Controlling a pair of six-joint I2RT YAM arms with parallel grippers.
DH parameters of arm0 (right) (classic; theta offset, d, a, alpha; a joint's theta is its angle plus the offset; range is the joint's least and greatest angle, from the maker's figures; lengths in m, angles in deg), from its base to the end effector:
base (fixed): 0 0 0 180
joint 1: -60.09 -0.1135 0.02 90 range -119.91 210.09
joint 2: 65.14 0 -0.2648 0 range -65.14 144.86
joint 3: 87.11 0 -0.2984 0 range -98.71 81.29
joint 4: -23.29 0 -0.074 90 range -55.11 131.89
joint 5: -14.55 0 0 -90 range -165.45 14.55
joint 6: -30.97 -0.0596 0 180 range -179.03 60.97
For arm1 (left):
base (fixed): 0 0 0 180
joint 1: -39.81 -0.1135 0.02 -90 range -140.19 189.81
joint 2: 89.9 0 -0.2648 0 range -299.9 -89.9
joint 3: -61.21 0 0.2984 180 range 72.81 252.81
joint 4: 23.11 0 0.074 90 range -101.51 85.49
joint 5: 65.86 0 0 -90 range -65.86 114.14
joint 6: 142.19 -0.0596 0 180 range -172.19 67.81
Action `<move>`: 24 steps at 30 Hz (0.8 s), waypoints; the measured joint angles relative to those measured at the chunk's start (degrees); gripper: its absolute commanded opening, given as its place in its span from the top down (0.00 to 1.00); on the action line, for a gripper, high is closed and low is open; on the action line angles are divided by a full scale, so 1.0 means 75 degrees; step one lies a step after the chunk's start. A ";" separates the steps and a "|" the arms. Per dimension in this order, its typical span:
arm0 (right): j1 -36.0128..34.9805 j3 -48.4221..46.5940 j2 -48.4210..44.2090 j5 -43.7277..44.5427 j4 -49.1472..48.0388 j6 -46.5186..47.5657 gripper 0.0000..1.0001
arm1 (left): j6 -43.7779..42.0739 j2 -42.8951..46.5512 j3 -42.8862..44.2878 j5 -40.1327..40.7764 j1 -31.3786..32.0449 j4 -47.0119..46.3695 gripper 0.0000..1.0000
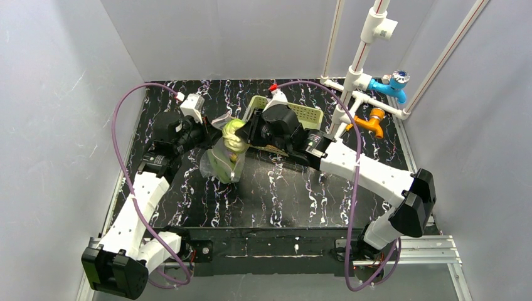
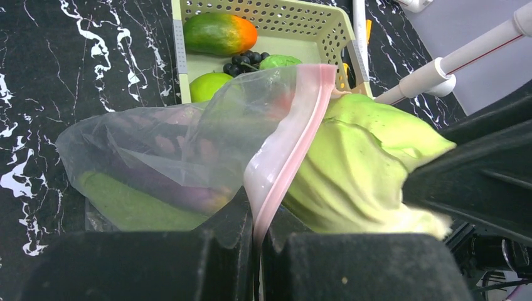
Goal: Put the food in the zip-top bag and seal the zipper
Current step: Place the fake vegetable in the zipper food storage bag.
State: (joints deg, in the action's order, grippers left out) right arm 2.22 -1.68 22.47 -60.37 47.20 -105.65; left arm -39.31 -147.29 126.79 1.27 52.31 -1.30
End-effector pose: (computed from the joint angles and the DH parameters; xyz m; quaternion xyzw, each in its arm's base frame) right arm 0.2424 0.3567 0.3759 -0.0004 0.8005 0.4019 0.4446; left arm 0.2859 -0.0871 0.3487 0.1200 0.7708 -0.2851 0.5570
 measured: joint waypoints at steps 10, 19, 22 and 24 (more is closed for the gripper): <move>-0.0094 -0.1356 0.0684 0.0840 0.1263 0.0408 0.99 | 0.0056 -0.0017 0.0000 -0.0196 0.0014 -0.0100 1.00; -0.0467 -0.2324 0.1366 0.1919 0.2347 0.0977 0.88 | 0.0133 -0.0078 -0.0007 -0.0241 -0.0022 -0.0154 1.00; -0.0598 -0.2341 0.1425 0.2222 0.2603 0.1250 0.85 | 0.0145 -0.0078 -0.0006 -0.0268 0.0001 -0.0160 1.00; -0.0673 -0.2389 0.1480 0.2269 0.2691 0.1449 0.81 | 0.0159 -0.0078 -0.0006 -0.0269 0.0018 -0.0157 1.00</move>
State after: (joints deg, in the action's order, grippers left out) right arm -2.83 -19.60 33.57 -43.35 67.38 -94.78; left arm -38.11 -147.88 126.74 -0.75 52.44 -2.47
